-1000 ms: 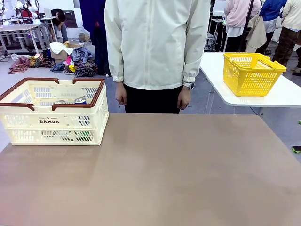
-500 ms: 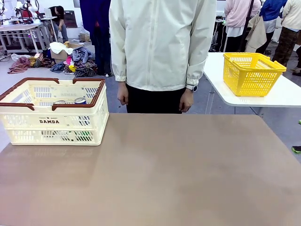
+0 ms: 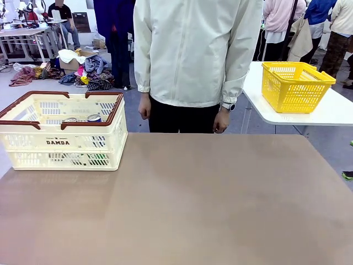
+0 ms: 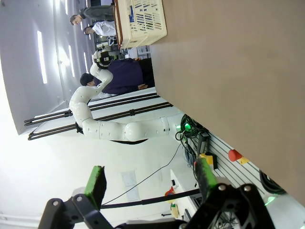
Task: Place the drinks into the Shopping basket.
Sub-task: Pick up one drink and place it into the Shopping basket.
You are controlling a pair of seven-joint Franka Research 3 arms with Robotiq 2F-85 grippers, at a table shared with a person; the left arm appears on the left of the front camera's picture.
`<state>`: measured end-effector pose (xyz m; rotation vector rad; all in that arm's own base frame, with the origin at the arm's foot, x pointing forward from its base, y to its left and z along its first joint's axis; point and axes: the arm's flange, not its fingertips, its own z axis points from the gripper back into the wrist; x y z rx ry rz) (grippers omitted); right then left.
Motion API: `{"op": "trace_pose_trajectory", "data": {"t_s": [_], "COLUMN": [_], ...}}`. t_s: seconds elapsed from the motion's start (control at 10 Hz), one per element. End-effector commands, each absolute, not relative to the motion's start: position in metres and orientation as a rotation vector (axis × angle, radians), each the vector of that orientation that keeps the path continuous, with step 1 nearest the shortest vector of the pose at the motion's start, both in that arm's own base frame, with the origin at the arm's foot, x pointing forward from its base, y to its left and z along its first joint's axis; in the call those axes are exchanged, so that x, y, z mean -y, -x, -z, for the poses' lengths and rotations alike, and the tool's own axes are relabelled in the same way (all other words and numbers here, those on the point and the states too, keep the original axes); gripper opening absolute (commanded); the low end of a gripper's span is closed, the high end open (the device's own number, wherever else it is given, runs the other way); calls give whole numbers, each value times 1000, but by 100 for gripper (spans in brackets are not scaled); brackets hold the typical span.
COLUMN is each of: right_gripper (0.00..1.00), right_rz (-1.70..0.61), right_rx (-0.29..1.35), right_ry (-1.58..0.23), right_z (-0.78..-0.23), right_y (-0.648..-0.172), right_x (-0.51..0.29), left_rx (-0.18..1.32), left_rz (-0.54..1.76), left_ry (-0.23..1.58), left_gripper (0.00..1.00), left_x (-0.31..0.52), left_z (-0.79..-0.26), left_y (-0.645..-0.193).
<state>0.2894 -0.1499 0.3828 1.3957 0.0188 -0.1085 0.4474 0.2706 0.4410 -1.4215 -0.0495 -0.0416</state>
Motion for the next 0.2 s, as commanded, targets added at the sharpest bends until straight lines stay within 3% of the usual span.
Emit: {"op": "trace_pose_trajectory", "data": {"t_s": [0.0, 0.1], "right_gripper": [100, 100], "right_rz": [115, 115], "right_rx": [-36, -36], "right_ry": [-1394, -1394], "right_z": [-388, -388], "right_y": [-289, -289], "right_x": [151, 151], "left_rx": [45, 45], "left_rz": [44, 44], "left_ry": [1429, 1429], "left_gripper": [100, 100], "left_x": [-270, -270], "left_z": [-444, -444], "left_y": [-444, -444]}}
